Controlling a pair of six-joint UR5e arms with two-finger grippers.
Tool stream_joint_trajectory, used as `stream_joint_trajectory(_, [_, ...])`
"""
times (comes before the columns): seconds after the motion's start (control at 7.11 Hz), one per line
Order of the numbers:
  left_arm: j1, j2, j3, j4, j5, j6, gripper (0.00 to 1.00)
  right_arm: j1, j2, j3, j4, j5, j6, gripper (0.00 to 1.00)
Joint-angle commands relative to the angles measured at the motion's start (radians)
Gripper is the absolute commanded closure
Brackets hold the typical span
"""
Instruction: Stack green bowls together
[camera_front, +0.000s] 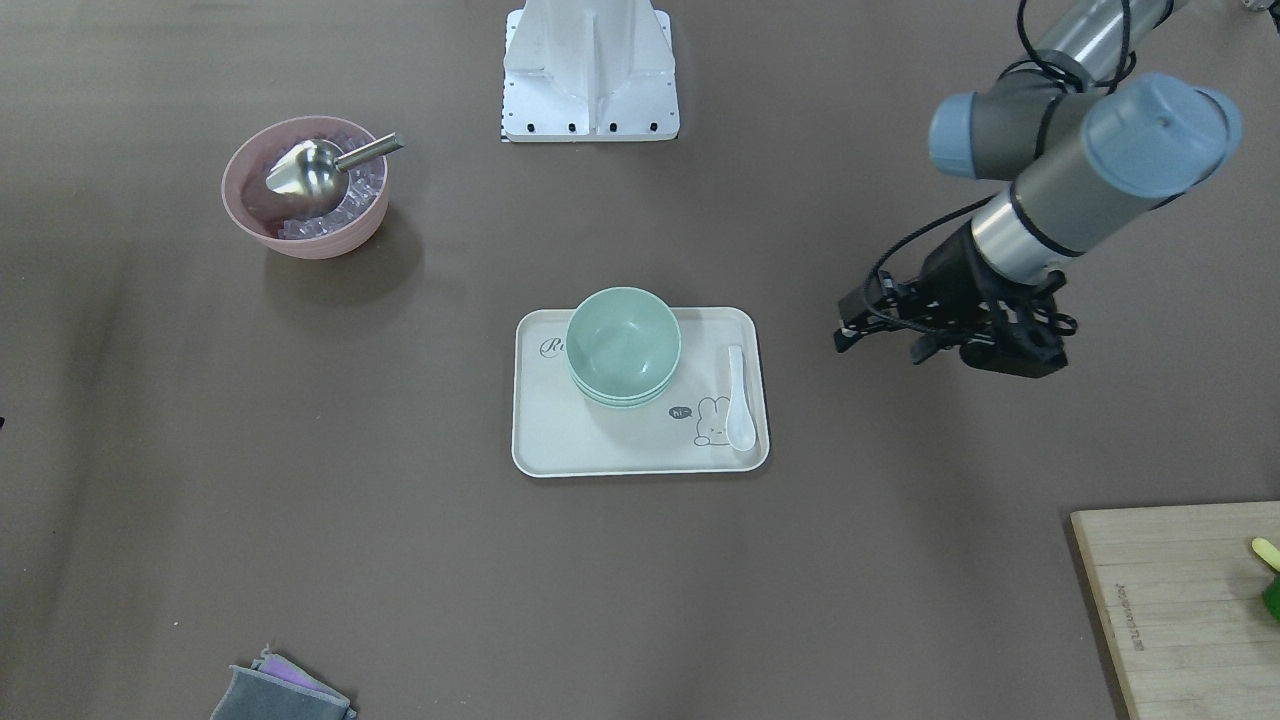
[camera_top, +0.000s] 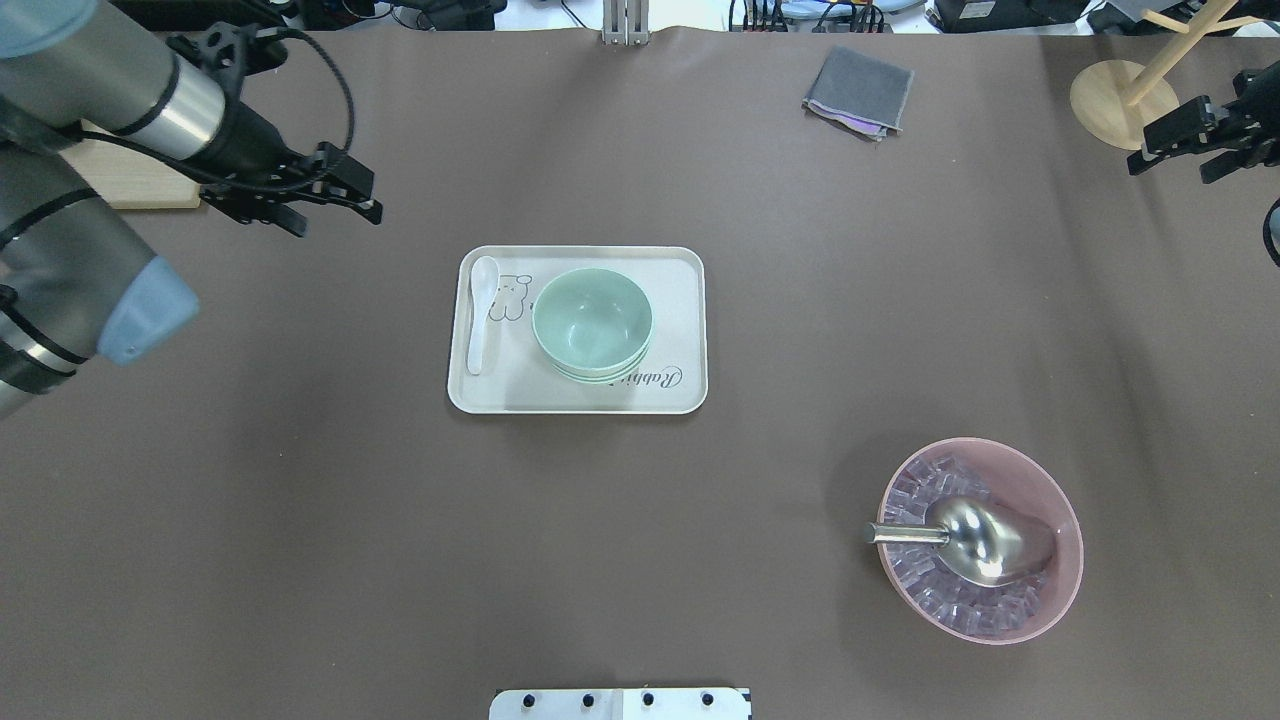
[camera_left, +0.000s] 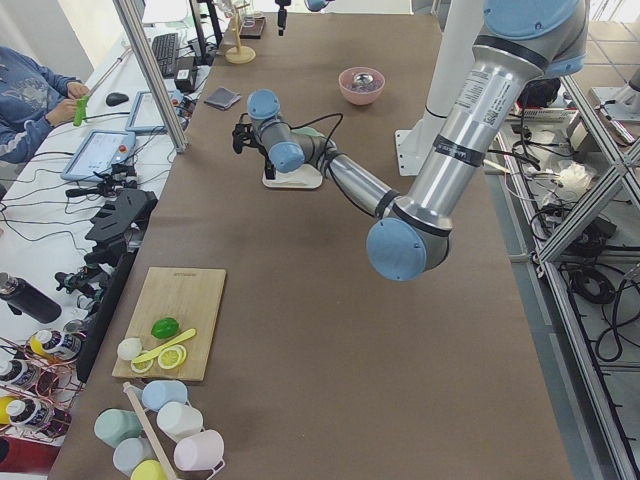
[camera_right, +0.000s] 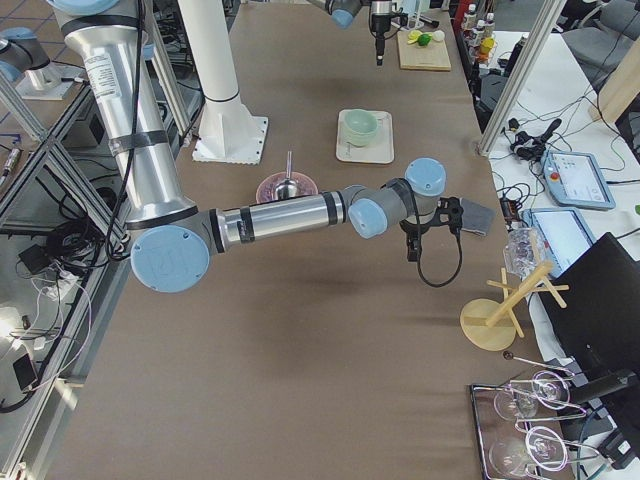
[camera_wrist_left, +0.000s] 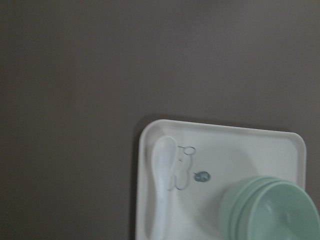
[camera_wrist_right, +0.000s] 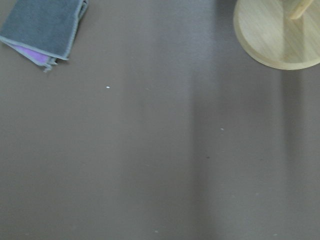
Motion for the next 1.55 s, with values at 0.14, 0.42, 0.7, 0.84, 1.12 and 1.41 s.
stream_joint_trajectory(0.14, [-0.245, 0.224, -0.004, 0.156, -0.032, 0.582, 0.01, 0.092, -0.004, -0.097, -0.108, -0.023, -0.324, 0.00])
stream_joint_trajectory(0.42, [-0.432, 0.241, 0.002, 0.462, -0.046, 0.953, 0.01, 0.149, -0.012, -0.169, -0.106, -0.023, -0.426, 0.00])
stream_joint_trajectory(0.7, [-0.547, 0.295, 0.034, 0.562, -0.043, 1.171, 0.01, 0.149, -0.040, -0.170, -0.097, -0.025, -0.437, 0.00])
stream_joint_trajectory(0.84, [-0.593, 0.354, 0.034, 0.547, -0.038, 1.173, 0.01, 0.157, -0.041, -0.167, -0.097, -0.025, -0.439, 0.00])
stream_joint_trajectory(1.12, [-0.605, 0.459, 0.042, 0.428, 0.045, 1.150, 0.01, 0.157, -0.038, -0.168, -0.097, -0.025, -0.439, 0.00])
stream_joint_trajectory(1.41, [-0.605, 0.468, 0.040, 0.418, 0.039, 1.078, 0.01, 0.157, -0.041, -0.170, -0.096, -0.025, -0.439, 0.00])
